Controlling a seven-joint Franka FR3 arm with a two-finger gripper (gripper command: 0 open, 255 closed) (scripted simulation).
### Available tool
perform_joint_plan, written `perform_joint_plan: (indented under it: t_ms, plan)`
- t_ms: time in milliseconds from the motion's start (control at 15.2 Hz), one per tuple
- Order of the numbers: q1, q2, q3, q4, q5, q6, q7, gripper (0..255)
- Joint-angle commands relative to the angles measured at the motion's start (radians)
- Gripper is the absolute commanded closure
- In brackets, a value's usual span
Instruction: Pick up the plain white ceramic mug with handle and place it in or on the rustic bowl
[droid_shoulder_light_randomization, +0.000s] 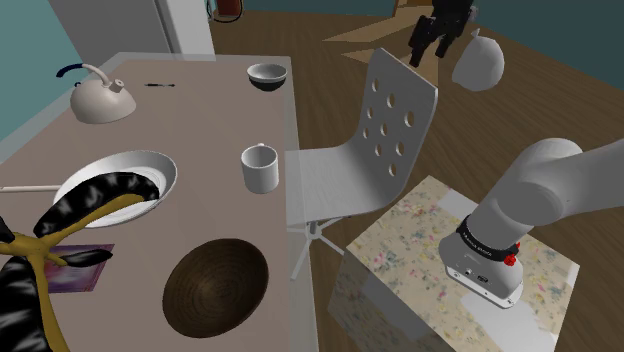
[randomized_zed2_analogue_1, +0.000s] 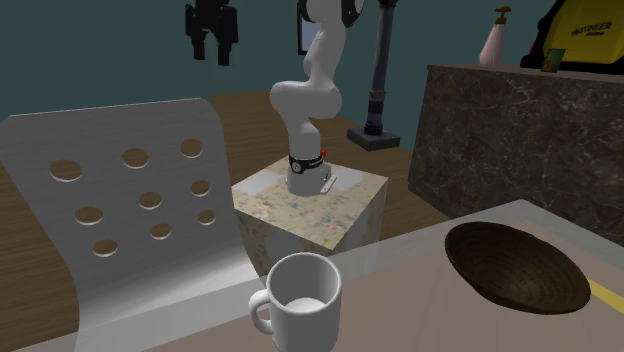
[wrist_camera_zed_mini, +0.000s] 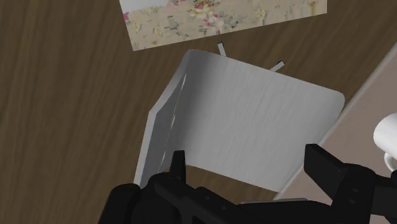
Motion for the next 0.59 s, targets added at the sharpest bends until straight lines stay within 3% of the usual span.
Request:
perform_joint_plan:
  t_ms: [0, 528]
  plan:
    - [0.0, 0.0, 0.0, 0.0, 0.0, 0.0, 0.0, 0]
    - [0.051, 0.14, 0.122, -0.03, 0.072, 0.159, 0.134, 0]
